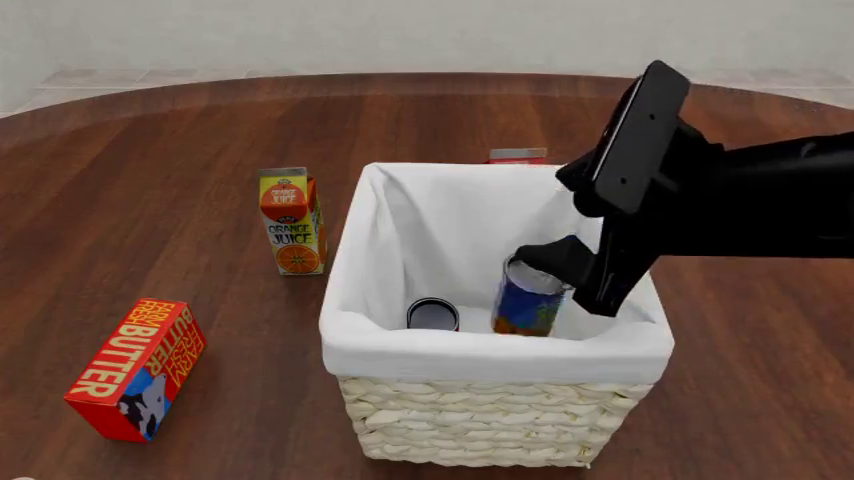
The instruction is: Pick up the alphabet soup and the tomato sauce, and put them in the basket.
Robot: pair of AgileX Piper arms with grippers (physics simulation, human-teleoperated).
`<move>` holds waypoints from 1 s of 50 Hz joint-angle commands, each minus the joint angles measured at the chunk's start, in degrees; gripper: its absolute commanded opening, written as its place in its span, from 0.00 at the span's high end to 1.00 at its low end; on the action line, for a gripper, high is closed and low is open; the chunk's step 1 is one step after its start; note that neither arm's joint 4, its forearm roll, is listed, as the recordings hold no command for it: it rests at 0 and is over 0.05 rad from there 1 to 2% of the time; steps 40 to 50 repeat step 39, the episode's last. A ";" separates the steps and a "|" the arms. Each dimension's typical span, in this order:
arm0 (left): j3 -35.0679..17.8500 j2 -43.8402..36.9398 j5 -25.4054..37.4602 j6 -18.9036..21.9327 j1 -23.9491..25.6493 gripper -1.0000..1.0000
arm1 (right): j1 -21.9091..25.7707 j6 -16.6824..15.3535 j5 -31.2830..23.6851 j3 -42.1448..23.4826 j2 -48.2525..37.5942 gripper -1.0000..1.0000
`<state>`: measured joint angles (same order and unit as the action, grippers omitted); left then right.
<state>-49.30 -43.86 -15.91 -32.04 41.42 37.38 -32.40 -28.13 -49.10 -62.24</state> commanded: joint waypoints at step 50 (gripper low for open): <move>0.55 0.31 -0.31 -0.32 -0.31 0.00 | -0.48 -0.37 -1.39 -1.88 2.44 0.00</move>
